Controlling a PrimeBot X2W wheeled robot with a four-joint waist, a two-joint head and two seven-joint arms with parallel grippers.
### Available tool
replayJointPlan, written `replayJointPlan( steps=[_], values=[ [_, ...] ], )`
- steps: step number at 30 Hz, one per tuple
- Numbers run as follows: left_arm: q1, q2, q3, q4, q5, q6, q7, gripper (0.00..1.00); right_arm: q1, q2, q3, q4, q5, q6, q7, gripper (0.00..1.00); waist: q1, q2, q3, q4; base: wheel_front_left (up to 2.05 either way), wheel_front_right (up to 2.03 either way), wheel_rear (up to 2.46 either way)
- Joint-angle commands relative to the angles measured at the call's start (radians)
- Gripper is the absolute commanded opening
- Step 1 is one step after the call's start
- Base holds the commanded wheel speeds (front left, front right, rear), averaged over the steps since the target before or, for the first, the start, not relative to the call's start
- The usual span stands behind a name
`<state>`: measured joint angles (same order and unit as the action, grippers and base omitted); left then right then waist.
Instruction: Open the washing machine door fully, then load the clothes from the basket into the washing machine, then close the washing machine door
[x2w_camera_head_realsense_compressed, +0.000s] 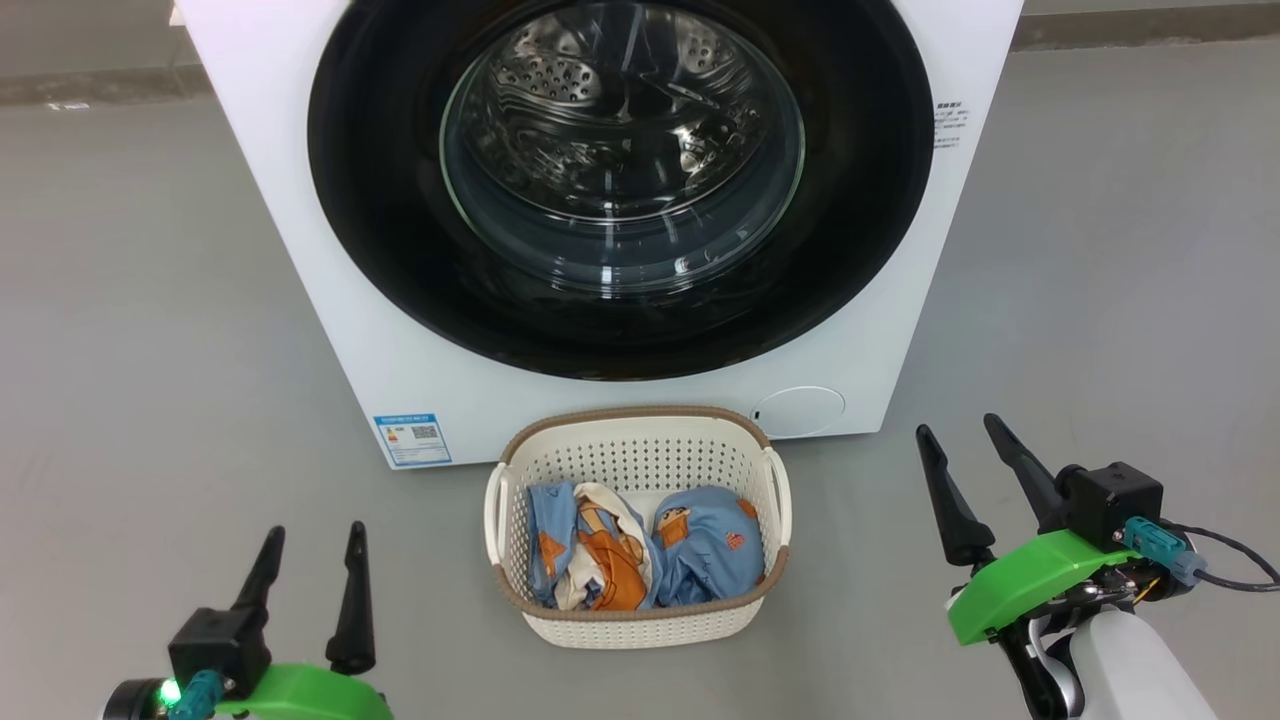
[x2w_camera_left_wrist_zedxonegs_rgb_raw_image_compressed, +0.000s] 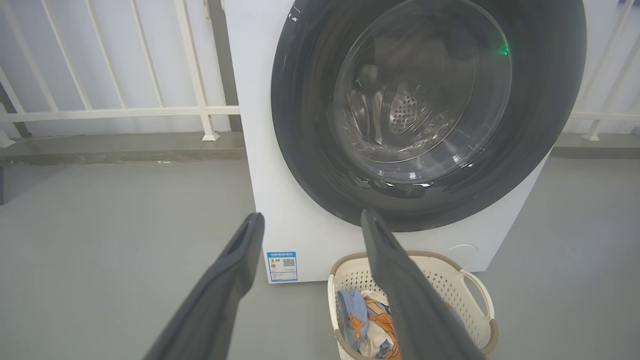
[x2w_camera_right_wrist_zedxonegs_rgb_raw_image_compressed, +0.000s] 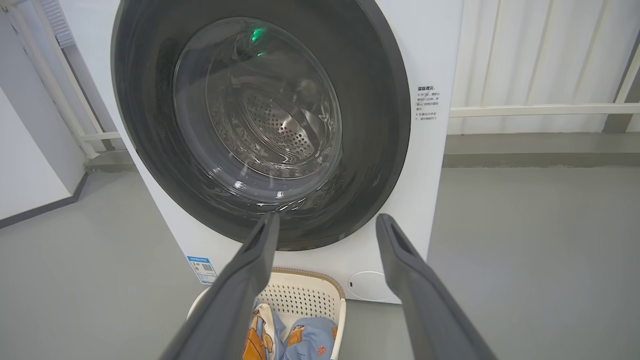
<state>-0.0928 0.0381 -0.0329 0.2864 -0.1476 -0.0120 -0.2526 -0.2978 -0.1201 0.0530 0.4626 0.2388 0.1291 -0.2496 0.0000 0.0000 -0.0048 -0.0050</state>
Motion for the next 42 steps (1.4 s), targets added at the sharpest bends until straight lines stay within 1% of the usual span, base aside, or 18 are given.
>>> replayJointPlan(
  steps=[1, 13, 25, 29, 36, 42],
  values=[
    [-0.045, 0.019, 0.039, -0.017, -0.011, 0.009, -0.009, 1.00, -0.028, 0.005, 0.019, -0.027, -0.009, 0.002, -0.012, 1.00, 0.0000, 0.0000, -0.002, 0.001, 0.00, 0.00, 0.00],
    [-0.051, 0.024, 0.040, 0.002, -0.018, 0.011, -0.009, 1.00, -0.024, 0.010, 0.010, -0.037, -0.017, 0.002, -0.012, 1.00, 0.0000, 0.0000, -0.001, -0.003, 0.00, 0.00, 0.00],
    [-0.058, 0.027, 0.037, -0.002, -0.021, 0.002, -0.009, 1.00, -0.021, 0.012, 0.002, -0.037, -0.004, 0.002, -0.012, 1.00, 0.0000, 0.0000, 0.004, 0.004, 0.00, 0.00, 0.00],
    [-0.057, 0.030, 0.033, 0.000, -0.012, 0.006, -0.009, 1.00, -0.021, 0.010, -0.001, -0.036, -0.002, 0.002, -0.012, 1.00, 0.0000, 0.0000, 0.006, 0.008, 0.06, 0.06, -0.12],
    [-0.061, 0.029, 0.033, 0.000, -0.020, 0.002, -0.009, 1.00, -0.024, 0.008, 0.001, -0.035, 0.002, 0.002, -0.012, 1.00, 0.0000, 0.0000, 0.011, 0.011, 0.47, 0.47, -0.94],
    [-0.063, 0.028, 0.032, 0.004, -0.030, -0.002, -0.009, 1.00, -0.024, 0.007, -0.002, -0.032, 0.003, 0.002, -0.012, 1.00, 0.0000, 0.0000, 0.015, 0.011, 0.98, 0.98, -1.96]
  ],
)
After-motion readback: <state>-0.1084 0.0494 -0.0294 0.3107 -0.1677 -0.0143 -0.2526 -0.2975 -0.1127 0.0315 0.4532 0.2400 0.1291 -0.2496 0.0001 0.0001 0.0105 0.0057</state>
